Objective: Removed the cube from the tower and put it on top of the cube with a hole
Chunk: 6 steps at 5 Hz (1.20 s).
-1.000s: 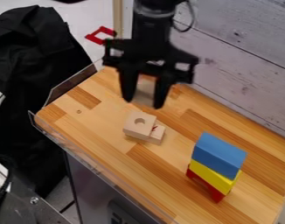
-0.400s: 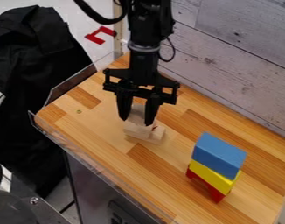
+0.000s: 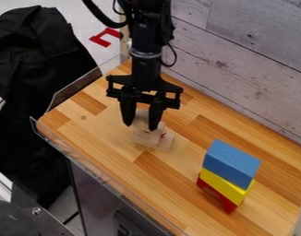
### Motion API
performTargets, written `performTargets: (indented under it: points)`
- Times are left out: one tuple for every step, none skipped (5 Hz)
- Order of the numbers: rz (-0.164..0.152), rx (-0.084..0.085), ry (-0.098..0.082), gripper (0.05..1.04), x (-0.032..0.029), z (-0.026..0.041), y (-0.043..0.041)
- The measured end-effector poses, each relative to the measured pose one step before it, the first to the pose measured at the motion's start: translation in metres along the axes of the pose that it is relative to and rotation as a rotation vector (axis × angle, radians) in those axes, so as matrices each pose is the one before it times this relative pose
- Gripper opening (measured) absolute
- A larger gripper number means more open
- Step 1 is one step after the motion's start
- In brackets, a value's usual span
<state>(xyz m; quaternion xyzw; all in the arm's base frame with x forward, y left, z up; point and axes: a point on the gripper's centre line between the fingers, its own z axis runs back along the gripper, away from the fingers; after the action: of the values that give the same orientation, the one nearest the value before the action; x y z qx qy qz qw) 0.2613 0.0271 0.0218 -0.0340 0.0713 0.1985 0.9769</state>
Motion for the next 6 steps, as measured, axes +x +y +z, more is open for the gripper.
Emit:
performTargets:
  points:
    - [-0.0007, -0.0023, 0.0014, 0.500, 0.00094, -0.00032, 0.00208]
    - [-0.0015, -0.0055, 0.0119, 0.499, 0.00194, -0.00601, -0.00178]
    - [-0.0045, -0.0090, -0.0011, 0.499, 0.00055, -0.00225, -0.00315]
    - [-0.0066, -0.0063, 0.0080, 0.500, -0.00035, -0.00448, -0.00353]
    - [-0.0005, -0.0046, 0.0099, 0.500, 0.00010, -0.00466, -0.00064]
    - [-0.0068, -0.0015, -0.0013, 0.551, 0.00021, 0.00000, -0.00023]
